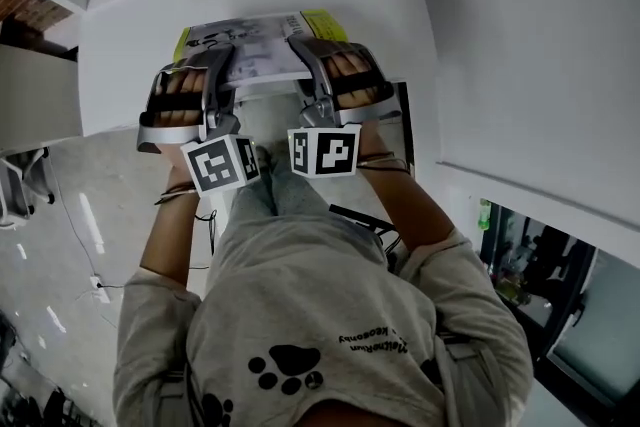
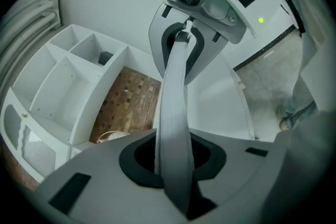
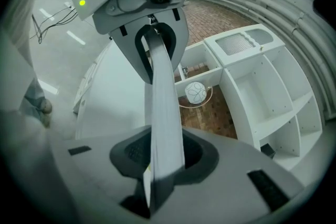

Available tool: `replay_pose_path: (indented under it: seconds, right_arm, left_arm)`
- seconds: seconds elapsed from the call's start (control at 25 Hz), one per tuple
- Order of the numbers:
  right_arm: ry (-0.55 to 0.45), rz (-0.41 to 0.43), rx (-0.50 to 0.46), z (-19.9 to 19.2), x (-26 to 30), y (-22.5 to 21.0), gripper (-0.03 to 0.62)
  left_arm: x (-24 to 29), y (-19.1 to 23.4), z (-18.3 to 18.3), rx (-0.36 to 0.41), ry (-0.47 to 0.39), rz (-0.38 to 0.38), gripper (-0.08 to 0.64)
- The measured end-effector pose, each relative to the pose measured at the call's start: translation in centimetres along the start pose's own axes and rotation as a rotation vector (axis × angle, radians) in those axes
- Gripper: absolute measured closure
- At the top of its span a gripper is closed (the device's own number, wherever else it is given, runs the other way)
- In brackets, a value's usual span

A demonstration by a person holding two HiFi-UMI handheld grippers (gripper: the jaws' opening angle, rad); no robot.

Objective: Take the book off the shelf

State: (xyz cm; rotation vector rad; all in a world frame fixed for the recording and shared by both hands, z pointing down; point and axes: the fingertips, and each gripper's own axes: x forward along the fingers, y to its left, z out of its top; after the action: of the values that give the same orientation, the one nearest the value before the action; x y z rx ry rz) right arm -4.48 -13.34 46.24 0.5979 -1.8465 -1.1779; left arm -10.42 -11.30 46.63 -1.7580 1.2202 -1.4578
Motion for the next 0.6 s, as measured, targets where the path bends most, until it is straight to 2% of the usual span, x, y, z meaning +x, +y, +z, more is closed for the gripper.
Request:
replay_pose_path:
  seconds: [0.28, 0.6]
  right_arm:
    - [-0.005, 0.023, 0.012, -1.7, 2.1, 3.0, 0.502]
    - [-0.008, 0.069, 0.022, -1.8, 2.2, 3.5, 0.502]
  left_arm:
    - [2.7, -3.0, -0.4, 0.005, 0.018, -0.016, 0.482]
    - [2.7, -3.5, -0.5, 0.002, 0.032, -0.048, 0.482]
